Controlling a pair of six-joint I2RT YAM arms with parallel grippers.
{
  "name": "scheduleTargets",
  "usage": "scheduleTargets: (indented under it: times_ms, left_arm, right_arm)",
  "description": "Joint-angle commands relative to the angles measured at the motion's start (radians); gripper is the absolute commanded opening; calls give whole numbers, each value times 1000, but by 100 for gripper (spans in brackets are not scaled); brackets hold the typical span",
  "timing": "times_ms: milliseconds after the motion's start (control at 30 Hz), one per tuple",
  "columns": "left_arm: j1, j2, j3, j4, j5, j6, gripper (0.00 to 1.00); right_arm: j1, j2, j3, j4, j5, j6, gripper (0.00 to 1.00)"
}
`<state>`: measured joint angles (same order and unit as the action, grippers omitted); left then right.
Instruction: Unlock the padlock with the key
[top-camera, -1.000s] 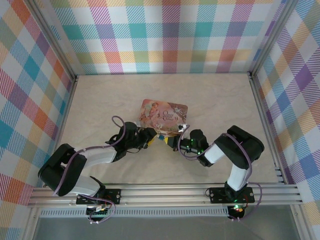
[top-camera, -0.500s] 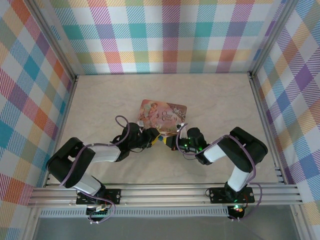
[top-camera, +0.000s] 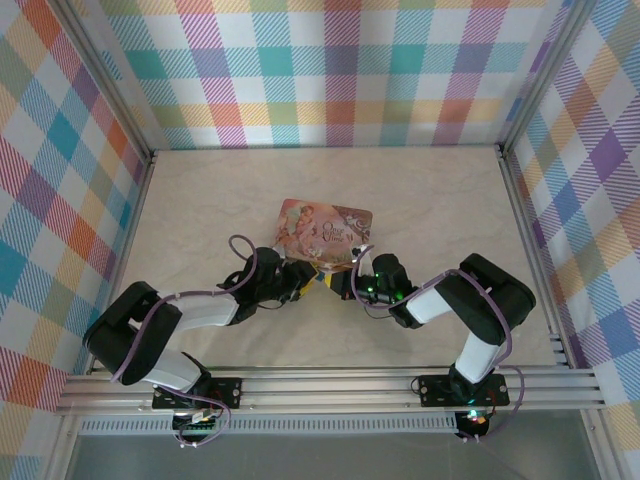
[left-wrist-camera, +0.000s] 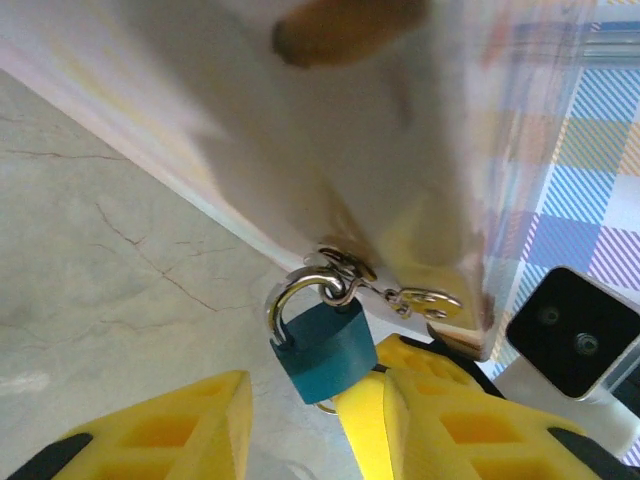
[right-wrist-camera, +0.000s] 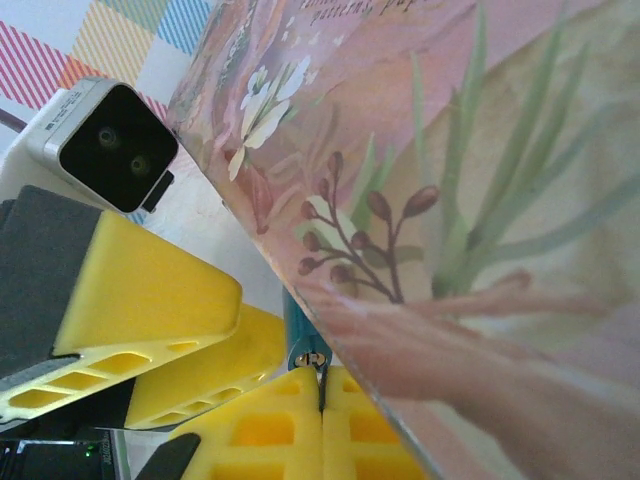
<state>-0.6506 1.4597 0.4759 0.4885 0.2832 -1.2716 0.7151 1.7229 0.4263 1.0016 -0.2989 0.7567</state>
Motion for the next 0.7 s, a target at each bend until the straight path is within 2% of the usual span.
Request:
scheduleTargets:
  times_ms: [0, 300, 667]
  left_arm:
    - [-19, 22, 25, 8, 7, -17, 39]
    - [-24, 72, 50, 39, -4, -18, 38]
    - [-27, 107, 34, 115, -92, -56, 38]
  right_arm:
    - [9, -23, 33, 24, -34, 16, 0]
    - [10, -12, 37, 28, -53, 27, 0]
    - [12, -20, 36, 27, -67, 85, 0]
